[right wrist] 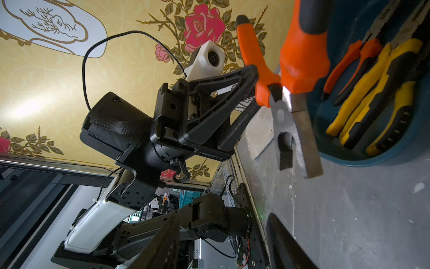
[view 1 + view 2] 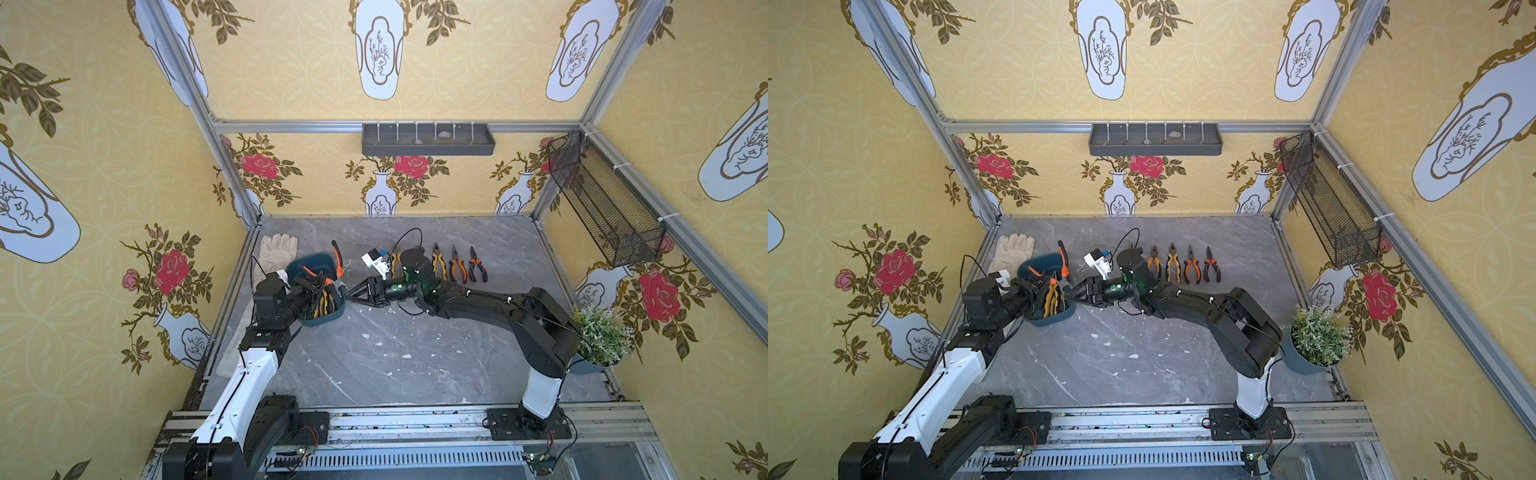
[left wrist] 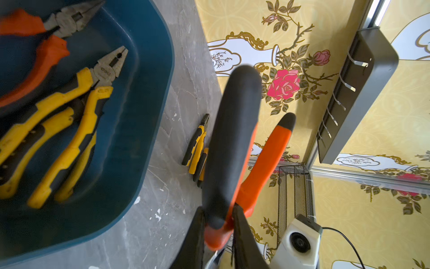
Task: Take the pliers out of the storage box
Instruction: Pick up the pliers from the storage box.
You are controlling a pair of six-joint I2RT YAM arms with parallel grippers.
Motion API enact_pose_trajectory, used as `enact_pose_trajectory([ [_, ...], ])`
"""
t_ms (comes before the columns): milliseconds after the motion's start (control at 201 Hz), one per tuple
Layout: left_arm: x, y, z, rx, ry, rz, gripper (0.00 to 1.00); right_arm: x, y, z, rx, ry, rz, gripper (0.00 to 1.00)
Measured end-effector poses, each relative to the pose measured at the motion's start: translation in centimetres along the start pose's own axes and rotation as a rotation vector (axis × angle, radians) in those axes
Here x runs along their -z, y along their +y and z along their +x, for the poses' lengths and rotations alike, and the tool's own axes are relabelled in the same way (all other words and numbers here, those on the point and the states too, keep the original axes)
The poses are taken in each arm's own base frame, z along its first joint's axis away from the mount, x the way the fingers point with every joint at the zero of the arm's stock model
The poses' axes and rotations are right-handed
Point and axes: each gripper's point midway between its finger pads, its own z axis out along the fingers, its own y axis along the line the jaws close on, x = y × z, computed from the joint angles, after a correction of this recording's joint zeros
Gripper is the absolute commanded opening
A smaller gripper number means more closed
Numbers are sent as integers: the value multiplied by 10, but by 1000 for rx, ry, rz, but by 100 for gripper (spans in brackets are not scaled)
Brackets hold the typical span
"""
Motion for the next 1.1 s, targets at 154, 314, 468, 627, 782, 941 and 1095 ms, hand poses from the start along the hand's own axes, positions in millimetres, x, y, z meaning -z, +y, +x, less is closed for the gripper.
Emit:
enact_pose_trajectory([
  [154, -1, 7, 7, 61, 30, 9, 0, -2, -13, -4, -3, -13, 35, 56],
  [314, 6, 10, 11, 111, 31, 26, 0, -5, -22, -21, 7, -50, 79, 55],
  [468, 11, -2, 10, 103, 25, 52, 0, -8, -25, -27, 14, -53, 109, 55],
  [627, 12, -5, 11, 117, 34, 50, 0, -3, -43, -22, -11, -61, 189, 55],
  [782, 11, 1, 13, 126, 41, 38, 0, 3, -44, -26, 21, -80, 231, 56],
  [941, 11, 2, 14, 152, 44, 41, 0, 1, -52, -25, 16, -78, 238, 56],
  [1095, 9, 6, 16, 181, 52, 54, 0, -2, -62, -24, -5, -77, 189, 55],
])
